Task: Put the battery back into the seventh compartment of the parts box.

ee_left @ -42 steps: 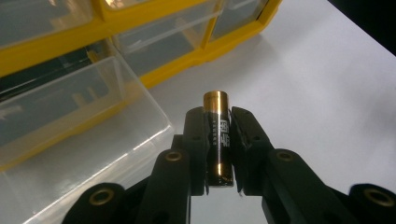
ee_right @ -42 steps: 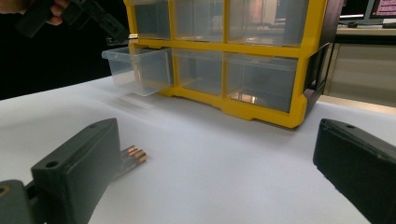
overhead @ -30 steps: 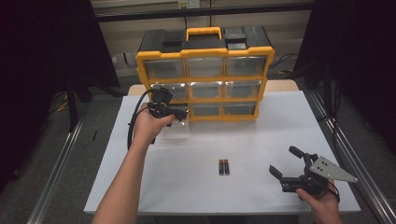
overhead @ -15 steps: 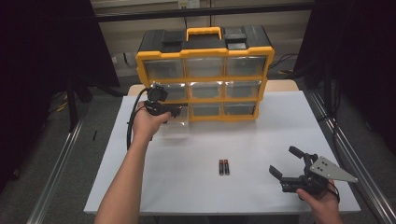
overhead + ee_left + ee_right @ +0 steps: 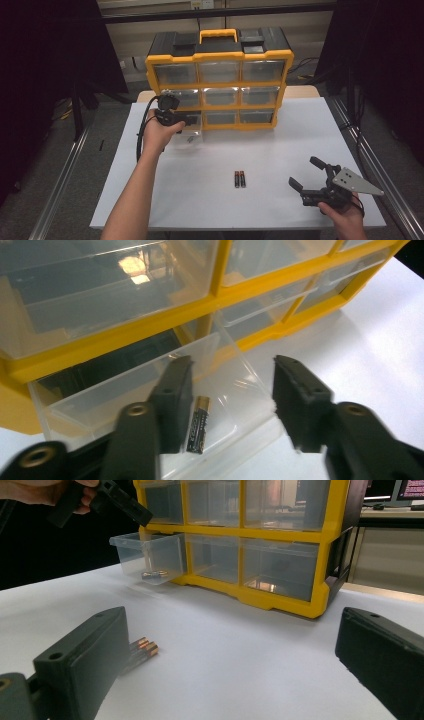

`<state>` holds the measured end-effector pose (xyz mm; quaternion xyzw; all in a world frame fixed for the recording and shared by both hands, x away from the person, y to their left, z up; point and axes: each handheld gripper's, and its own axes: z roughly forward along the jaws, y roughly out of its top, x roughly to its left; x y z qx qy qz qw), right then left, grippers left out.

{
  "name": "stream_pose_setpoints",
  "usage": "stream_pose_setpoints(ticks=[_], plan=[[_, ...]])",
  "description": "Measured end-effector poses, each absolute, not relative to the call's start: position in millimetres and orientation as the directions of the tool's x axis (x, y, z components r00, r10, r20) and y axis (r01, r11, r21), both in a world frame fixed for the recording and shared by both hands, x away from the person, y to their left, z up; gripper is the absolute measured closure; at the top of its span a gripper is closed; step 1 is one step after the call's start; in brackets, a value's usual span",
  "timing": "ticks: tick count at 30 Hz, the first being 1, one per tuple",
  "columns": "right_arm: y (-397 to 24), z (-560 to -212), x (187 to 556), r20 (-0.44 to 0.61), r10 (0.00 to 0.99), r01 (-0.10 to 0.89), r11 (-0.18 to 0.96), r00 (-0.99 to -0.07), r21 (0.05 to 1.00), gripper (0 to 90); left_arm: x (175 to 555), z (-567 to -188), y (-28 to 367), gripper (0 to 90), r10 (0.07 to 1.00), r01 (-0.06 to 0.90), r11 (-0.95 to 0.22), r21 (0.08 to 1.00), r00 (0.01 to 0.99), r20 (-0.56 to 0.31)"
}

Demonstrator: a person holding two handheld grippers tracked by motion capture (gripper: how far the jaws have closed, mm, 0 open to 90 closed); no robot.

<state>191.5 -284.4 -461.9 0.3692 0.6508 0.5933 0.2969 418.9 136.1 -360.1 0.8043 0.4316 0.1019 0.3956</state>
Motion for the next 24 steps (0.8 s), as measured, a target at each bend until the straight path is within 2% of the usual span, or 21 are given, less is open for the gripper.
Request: stream_pose_setpoints(ticks=[8,11,15,24], plan=[[-283.9,-461.6,191.3,0.054,0.833,0.128,0.021,-0.551,0.992,0.8,402.6,-355.0,129.4,30.6,0.731,0.585,-0.339,0.737,0.657,-0.186],[-284.1,-461.8,191.3,0.049,0.833,0.129,0.027,-0.551,0.991,0.8,396.1,-356.0,126.0,27.5,0.718,0.583,-0.328,0.744,0.666,-0.205],[-283.5,-461.8,191.3,0.052,0.833,0.129,0.023,-0.551,0.991,0.8,388.9,-357.7,121.1,18.9,0.702,0.568,-0.346,0.747,0.685,-0.195],[-283.3,-461.8,191.5,0.050,0.831,0.128,0.025,-0.553,0.991,0.8,372.4,-367.0,107.5,12.4,0.643,0.515,-0.378,0.769,0.744,-0.183]])
